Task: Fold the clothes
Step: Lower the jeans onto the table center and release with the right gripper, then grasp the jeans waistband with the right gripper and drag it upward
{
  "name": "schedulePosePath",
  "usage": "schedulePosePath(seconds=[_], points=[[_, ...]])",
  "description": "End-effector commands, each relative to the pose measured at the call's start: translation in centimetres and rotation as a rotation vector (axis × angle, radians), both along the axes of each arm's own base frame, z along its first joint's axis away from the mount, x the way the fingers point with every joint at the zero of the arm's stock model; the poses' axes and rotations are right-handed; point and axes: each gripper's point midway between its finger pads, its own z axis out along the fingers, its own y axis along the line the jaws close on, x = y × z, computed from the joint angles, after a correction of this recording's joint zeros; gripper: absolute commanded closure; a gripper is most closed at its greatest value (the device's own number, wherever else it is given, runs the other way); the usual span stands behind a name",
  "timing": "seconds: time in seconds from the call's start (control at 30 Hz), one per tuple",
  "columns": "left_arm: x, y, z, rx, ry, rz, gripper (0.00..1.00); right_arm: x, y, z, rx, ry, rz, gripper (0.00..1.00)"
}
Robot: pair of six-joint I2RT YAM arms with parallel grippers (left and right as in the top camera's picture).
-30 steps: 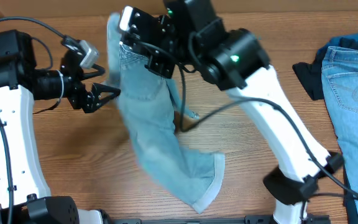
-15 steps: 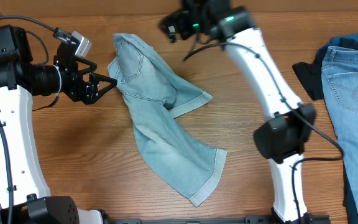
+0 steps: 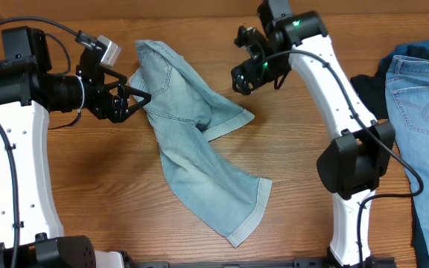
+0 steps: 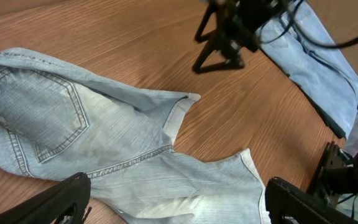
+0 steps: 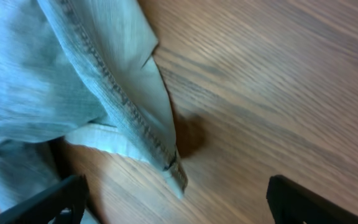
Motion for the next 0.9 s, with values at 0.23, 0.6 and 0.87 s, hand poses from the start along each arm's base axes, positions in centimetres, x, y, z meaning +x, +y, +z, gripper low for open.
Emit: schedulePosePath(seconds=[0.23, 0.6, 0.87], points=[[1.0, 0.6, -0.5, 0.021, 0.044, 0.073, 0.0, 0.8, 4.6, -3.5, 0.035, -0.125, 0.176, 0.08], [3.5, 3.0, -4.9, 0.05, 0.262, 0.281, 0.0, -0.4, 9.0, -4.1, 0.11, -0.146, 0.28, 0.28], [3.7, 3.0, -4.8, 0.051, 0.25, 0.282, 0.0, 0.2, 9.5, -6.4, 0.121, -0.174, 0.284, 0.4]])
